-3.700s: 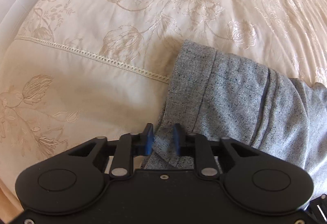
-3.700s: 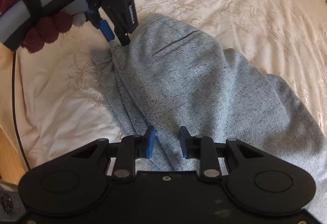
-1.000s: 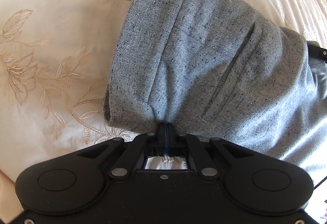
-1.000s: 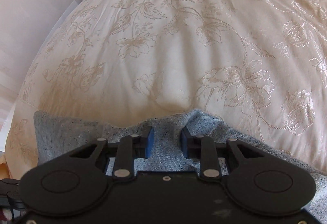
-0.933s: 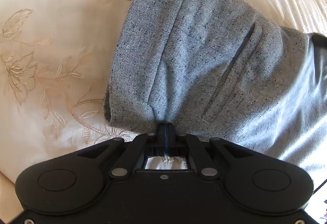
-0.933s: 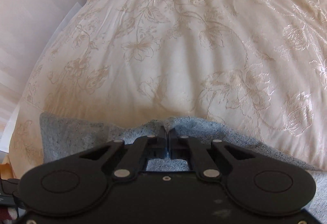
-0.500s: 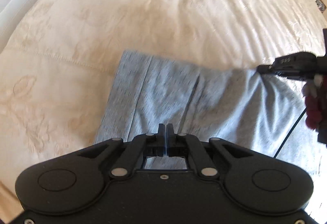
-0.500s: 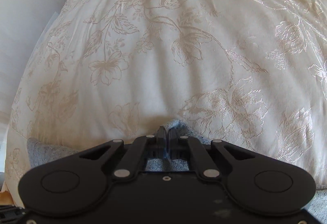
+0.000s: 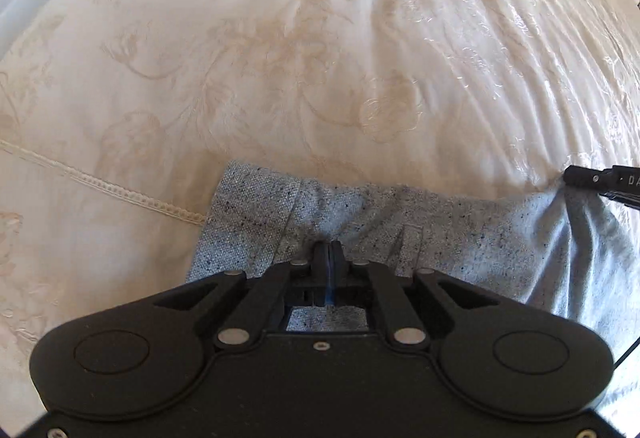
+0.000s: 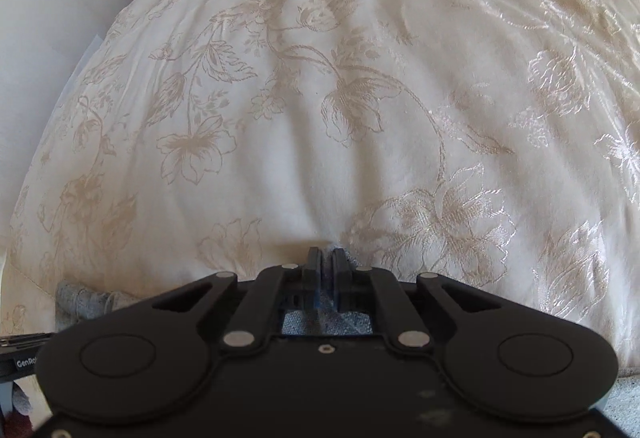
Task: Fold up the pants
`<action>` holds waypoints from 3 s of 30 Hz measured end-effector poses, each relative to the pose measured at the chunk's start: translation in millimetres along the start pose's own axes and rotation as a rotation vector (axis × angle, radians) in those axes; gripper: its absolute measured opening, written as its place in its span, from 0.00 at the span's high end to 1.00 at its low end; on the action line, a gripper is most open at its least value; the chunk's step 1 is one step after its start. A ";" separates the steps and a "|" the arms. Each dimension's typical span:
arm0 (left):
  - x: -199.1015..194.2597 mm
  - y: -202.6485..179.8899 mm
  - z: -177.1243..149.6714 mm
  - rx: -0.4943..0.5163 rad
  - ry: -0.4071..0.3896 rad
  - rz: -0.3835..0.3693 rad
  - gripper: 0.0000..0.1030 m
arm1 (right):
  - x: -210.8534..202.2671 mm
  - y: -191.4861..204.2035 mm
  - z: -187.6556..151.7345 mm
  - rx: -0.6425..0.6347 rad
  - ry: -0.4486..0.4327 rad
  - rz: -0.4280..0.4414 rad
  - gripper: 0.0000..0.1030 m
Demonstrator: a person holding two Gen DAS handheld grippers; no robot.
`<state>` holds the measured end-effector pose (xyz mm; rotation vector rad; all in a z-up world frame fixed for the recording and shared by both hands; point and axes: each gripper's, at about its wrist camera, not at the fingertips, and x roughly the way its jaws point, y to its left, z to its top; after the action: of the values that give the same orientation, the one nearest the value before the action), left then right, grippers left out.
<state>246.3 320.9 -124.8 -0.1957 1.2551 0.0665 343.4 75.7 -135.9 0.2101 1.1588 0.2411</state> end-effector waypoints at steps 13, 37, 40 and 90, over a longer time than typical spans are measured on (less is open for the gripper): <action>-11.2 -12.6 -82.7 0.078 0.128 -0.023 0.91 | -74.8 -35.2 -174.0 0.098 0.196 -0.054 0.88; -53.4 -76.3 -95.2 0.198 0.023 -0.088 0.92 | -95.5 -72.8 -99.9 0.134 -0.083 -0.073 0.86; -44.5 -93.0 -106.2 0.243 0.040 -0.109 0.91 | -101.3 -72.2 -157.4 0.133 0.024 -0.080 0.86; -63.6 -431.7 -207.2 0.250 0.030 0.050 0.90 | -258.8 -569.0 -265.7 0.769 -0.169 -0.024 0.89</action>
<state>100.1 -137.2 -78.2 0.0515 1.2857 -0.0506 45.4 -533.5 -174.7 0.8741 1.0394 -0.2541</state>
